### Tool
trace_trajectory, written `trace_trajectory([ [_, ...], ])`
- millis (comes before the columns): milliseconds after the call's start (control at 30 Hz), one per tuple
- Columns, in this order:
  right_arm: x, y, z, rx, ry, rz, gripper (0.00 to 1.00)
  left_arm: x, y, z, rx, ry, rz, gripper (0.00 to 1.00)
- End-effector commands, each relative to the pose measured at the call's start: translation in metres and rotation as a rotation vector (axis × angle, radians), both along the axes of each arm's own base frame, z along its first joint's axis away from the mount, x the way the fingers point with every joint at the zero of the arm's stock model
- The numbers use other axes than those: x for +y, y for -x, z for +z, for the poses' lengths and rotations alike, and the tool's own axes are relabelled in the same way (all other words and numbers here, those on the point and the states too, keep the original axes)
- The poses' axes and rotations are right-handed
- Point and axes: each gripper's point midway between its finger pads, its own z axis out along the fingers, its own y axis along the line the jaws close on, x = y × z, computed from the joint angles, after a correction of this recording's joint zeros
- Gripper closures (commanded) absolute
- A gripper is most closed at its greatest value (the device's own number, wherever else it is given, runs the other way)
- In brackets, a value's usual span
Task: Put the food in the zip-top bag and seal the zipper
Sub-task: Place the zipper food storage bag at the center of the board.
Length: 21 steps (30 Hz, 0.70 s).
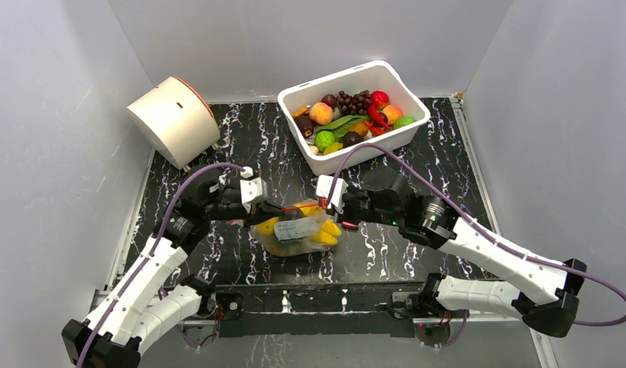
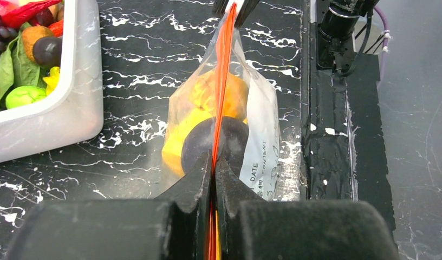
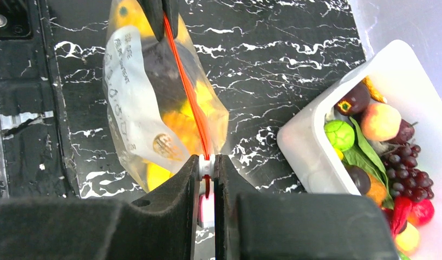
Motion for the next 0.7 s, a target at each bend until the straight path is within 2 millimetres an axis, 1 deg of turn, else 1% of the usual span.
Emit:
trace_trajectory([
  [0, -0.027, -0.011, 0.023, -0.072, -0.019, -0.119, 1.0, 0.008, -0.004, 0.007, -0.035, -0.019, 0.052, 1.0],
  [167, -0.029, -0.014, 0.021, -0.073, -0.013, -0.143, 1.0, 0.008, -0.008, 0.006, -0.027, -0.023, 0.072, 1.0],
  [300, -0.035, -0.021, 0.013, -0.074, 0.024, -0.192, 1.0, 0.011, -0.01, 0.005, -0.026, -0.035, 0.089, 1.0],
  [400, -0.041, -0.024, 0.013, -0.083, 0.035, -0.226, 1.0, 0.014, -0.013, 0.002, -0.023, -0.052, 0.122, 1.0],
  [500, -0.044, -0.023, 0.015, -0.087, 0.029, -0.229, 1.0, 0.017, -0.015, 0.001, -0.028, -0.061, 0.142, 1.0],
  [633, -0.044, -0.025, 0.01, -0.085, 0.042, -0.234, 0.98, 0.017, -0.018, 0.001, -0.028, -0.054, 0.156, 1.0],
  [667, -0.044, -0.026, 0.008, -0.086, 0.046, -0.239, 0.96, 0.017, -0.02, 0.0, -0.019, -0.057, 0.165, 1.0],
])
